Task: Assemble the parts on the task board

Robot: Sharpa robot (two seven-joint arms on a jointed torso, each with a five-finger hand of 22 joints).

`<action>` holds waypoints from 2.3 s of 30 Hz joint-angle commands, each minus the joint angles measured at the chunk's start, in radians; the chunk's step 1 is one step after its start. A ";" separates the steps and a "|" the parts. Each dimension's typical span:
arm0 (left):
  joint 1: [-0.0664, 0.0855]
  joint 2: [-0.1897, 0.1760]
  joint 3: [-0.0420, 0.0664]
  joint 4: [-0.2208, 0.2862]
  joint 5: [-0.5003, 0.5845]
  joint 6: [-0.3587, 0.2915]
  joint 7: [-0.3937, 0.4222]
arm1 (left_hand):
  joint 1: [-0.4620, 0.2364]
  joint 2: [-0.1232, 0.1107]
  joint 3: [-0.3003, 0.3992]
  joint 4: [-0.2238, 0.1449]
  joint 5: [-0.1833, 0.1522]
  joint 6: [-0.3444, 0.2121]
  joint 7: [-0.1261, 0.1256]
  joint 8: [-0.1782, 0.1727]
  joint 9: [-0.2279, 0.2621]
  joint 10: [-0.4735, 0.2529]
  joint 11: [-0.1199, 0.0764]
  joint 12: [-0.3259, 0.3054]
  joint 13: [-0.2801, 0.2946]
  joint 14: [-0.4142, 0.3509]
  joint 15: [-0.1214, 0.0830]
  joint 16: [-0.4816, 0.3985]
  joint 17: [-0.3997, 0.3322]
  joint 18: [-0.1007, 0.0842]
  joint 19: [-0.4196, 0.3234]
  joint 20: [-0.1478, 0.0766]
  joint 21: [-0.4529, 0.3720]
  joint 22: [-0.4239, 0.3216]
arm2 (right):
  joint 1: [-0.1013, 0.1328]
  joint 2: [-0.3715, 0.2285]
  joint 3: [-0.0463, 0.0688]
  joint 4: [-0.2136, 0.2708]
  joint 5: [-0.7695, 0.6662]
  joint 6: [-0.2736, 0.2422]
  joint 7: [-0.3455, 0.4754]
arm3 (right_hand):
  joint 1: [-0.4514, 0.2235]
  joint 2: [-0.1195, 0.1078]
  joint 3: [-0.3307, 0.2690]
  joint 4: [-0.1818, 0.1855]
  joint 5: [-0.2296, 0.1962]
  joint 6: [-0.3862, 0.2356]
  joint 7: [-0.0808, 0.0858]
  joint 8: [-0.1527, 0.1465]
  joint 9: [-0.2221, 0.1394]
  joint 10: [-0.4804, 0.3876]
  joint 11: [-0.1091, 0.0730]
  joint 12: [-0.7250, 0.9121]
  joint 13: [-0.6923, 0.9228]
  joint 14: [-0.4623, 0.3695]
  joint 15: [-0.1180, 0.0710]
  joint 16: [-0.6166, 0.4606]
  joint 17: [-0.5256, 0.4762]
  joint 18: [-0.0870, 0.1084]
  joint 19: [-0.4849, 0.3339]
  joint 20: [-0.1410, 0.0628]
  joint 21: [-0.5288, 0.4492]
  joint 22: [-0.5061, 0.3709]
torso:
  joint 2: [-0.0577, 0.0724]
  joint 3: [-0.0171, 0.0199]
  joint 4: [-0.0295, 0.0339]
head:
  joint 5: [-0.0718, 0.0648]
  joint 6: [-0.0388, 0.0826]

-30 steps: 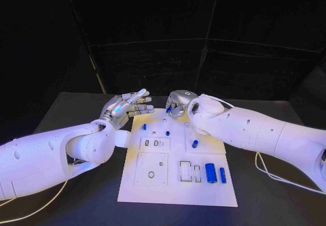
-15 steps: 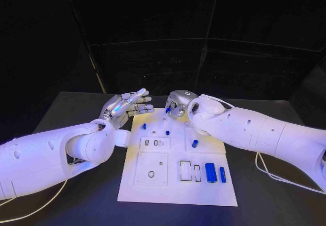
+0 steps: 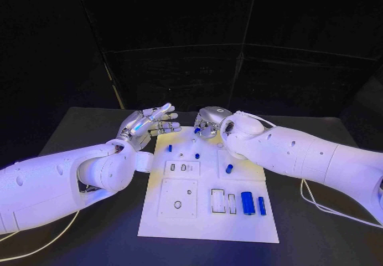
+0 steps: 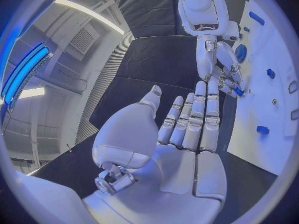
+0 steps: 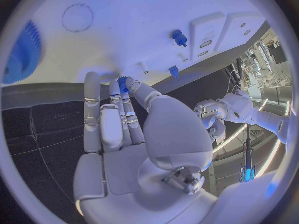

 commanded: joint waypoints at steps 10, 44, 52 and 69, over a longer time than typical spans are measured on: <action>0.002 0.001 0.001 -0.002 -0.003 0.012 0.000 | 0.009 0.005 -0.001 -0.007 0.006 -0.008 0.048 -0.004 -0.001 -0.006 0.001 -0.007 -0.001 0.008 0.002 -0.006 -0.001 0.011 0.010 0.000 -0.007 -0.002 | 0.001 0.003 -0.001 -0.013 0.027 -0.050 -0.008 | 0.018 -0.061 -0.110 0.039 -0.034 -0.352 0.028 -0.027 -0.013 -0.279 0.050 -0.030 -0.003 -0.086 0.050 -0.133 -0.261 0.005 -0.075 0.049 -0.054 -0.033 | 0.000 -0.0004 0.0000 | -0.001 -0.001; 0.004 0.002 0.000 -0.028 -0.003 0.026 -0.005 | 0.009 0.005 -0.001 -0.008 0.006 -0.007 0.048 -0.004 -0.001 -0.006 0.002 -0.008 -0.001 0.009 0.002 -0.006 -0.001 0.011 0.011 0.000 -0.008 -0.002 | 0.000 -0.360 0.045 0.262 0.256 0.080 -0.109 | 0.041 -0.089 -0.414 0.294 0.163 -0.259 0.021 0.080 0.000 0.007 0.007 1.104 0.903 0.072 0.018 0.176 0.320 0.001 0.057 0.016 0.047 0.013 | -0.008 0.0134 -0.0289 | -0.034 0.012; 0.004 0.006 0.000 -0.033 -0.003 0.026 -0.005 | 0.010 0.005 -0.001 -0.008 0.006 -0.005 0.048 -0.004 -0.001 -0.006 0.002 -0.008 -0.001 0.009 0.002 -0.007 -0.001 0.011 0.011 0.000 -0.008 -0.003 | 0.000 -0.329 0.045 0.223 0.216 0.107 -0.115 | 0.070 -0.087 -0.434 0.317 0.168 -0.283 0.027 0.088 -0.002 0.002 0.013 1.124 0.927 0.072 0.022 0.179 0.325 -0.003 0.059 0.022 0.059 0.029 | -0.008 0.0122 -0.0288 | -0.036 0.012; 0.004 0.009 0.000 -0.036 -0.003 0.026 -0.011 | 0.010 0.005 -0.001 -0.009 0.006 -0.008 0.048 -0.005 -0.001 -0.006 0.001 -0.008 -0.001 0.009 0.002 -0.007 -0.001 0.011 0.012 0.000 -0.009 -0.003 | -0.001 -0.301 0.045 0.203 0.157 0.141 -0.115 | 0.163 -0.045 -0.410 0.291 0.159 -0.263 0.019 0.130 0.003 0.039 0.007 1.181 1.007 0.075 0.018 0.185 0.343 -0.004 0.057 0.020 0.078 0.046 | -0.008 0.0125 -0.0284 | -0.038 0.005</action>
